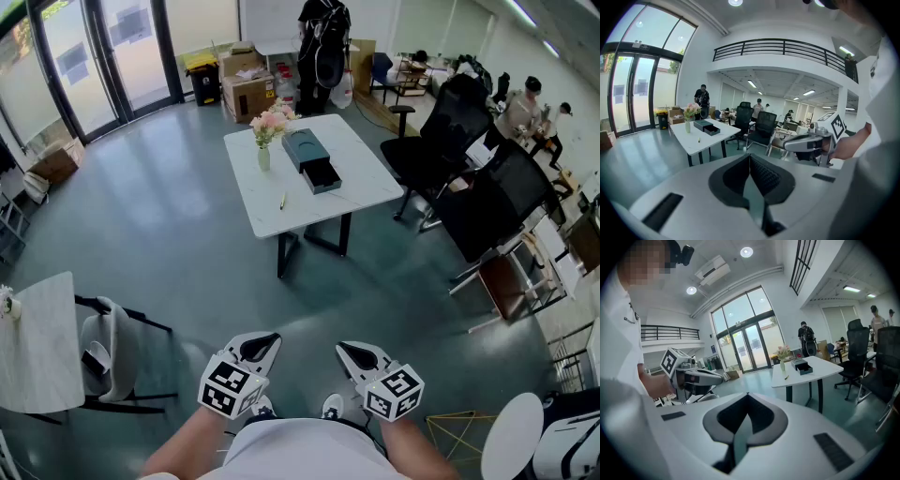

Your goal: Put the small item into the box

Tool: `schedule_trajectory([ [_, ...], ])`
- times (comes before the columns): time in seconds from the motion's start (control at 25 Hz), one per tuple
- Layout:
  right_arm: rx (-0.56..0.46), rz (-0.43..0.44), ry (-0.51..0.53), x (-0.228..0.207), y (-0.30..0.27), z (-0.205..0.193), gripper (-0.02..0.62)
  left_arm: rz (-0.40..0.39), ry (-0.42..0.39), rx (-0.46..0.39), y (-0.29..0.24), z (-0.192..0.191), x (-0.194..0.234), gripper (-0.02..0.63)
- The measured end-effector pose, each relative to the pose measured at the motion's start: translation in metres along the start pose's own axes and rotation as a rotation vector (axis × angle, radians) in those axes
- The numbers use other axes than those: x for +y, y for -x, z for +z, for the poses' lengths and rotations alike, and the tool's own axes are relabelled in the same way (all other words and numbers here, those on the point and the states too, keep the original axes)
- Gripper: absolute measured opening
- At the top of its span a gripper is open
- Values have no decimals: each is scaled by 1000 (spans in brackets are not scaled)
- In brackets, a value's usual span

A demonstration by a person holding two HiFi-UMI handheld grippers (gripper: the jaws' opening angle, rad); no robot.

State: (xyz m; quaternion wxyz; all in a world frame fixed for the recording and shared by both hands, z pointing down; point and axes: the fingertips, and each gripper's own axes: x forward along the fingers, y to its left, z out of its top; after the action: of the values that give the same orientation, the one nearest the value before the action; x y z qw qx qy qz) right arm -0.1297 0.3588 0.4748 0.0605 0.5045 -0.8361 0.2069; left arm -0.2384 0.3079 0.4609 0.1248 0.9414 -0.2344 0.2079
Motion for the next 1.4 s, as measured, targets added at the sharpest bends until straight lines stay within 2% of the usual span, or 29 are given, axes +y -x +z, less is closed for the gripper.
schedule_trajectory([
  [0.56, 12, 3, 12, 4, -4, -4, 15, -6, -2, 1, 1, -5, 1, 17],
  [0.92, -30, 43, 50, 19, -12, 9, 15, -9, 13, 10, 5, -8, 8, 17],
  [1.08, -13, 46, 30, 27, -25, 4, 15, -11, 17, 11, 11, -12, 19, 17],
  [1.4, 5, -10, -40, 41, -55, 0, 15, -11, 31, 11, 35, -22, 53, 17],
])
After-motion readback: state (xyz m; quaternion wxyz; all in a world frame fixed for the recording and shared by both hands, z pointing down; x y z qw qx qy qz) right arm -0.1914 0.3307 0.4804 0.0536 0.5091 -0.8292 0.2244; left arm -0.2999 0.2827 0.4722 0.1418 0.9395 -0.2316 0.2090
